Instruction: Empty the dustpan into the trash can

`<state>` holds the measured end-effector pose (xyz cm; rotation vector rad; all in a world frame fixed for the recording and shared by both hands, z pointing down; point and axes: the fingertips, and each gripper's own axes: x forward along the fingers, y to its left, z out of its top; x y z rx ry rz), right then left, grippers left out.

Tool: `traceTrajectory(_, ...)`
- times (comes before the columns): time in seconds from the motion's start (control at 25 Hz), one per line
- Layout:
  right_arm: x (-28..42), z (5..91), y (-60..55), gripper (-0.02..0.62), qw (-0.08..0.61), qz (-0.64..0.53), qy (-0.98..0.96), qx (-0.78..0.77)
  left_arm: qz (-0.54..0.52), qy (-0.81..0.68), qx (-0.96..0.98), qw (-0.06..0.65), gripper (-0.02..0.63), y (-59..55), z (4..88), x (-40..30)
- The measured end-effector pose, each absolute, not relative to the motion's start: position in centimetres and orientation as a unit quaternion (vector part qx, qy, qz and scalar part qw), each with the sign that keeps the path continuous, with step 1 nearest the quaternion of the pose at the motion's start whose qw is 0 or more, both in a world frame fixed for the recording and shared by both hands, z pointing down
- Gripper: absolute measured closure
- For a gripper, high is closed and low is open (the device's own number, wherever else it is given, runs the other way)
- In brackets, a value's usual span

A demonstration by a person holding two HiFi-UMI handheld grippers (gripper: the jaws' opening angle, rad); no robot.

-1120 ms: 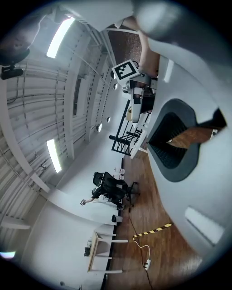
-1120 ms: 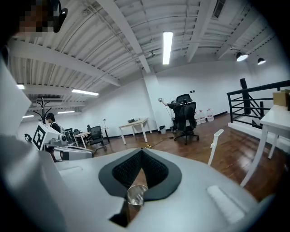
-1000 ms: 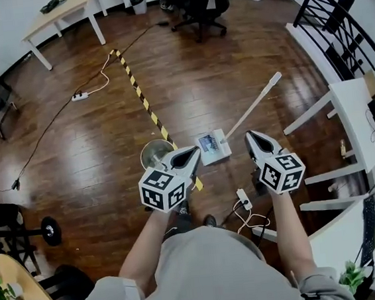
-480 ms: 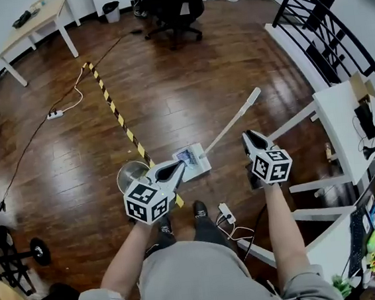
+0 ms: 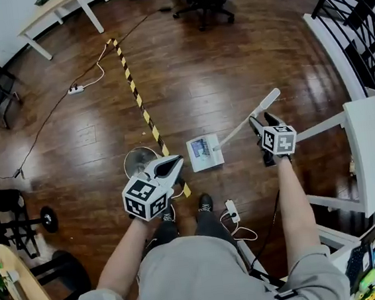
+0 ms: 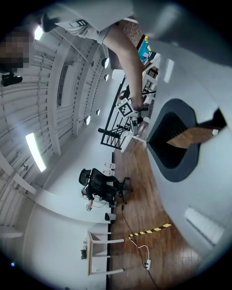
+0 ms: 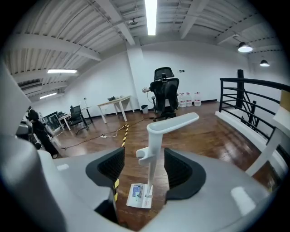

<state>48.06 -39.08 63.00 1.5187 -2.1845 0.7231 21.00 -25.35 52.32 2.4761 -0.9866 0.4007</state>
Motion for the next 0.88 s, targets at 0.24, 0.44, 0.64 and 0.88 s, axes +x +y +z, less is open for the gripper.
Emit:
traceTrajectory(0.24, 47.1, 66.1, -42.5, 0.330, 0.217, 0.243, -0.818, 0.474, 0.163, -0.394, 0.866, 0.260, 0.600, -25.4, 54.5, 19.0)
traceTrajectory(0.44, 45.5, 67.0, -43.4, 0.383, 0.238, 0.211, -0.843, 0.434, 0.172, -0.415, 0.854, 0.264, 0.600, -25.8, 55.1, 17.7)
traceTrajectory(0.64, 43.4, 66.2, -43.2, 0.387, 0.226, 0.200, -0.841, 0.448, 0.163, -0.436, 0.843, 0.270, 0.600, -25.8, 55.3, 16.0)
traceTrajectory(0.88, 41.1, 62.4, -42.2, 0.388, 0.192, 0.182, -0.839, 0.475, 0.152, -0.449, 0.840, 0.262, 0.600, -24.9, 54.6, 13.8)
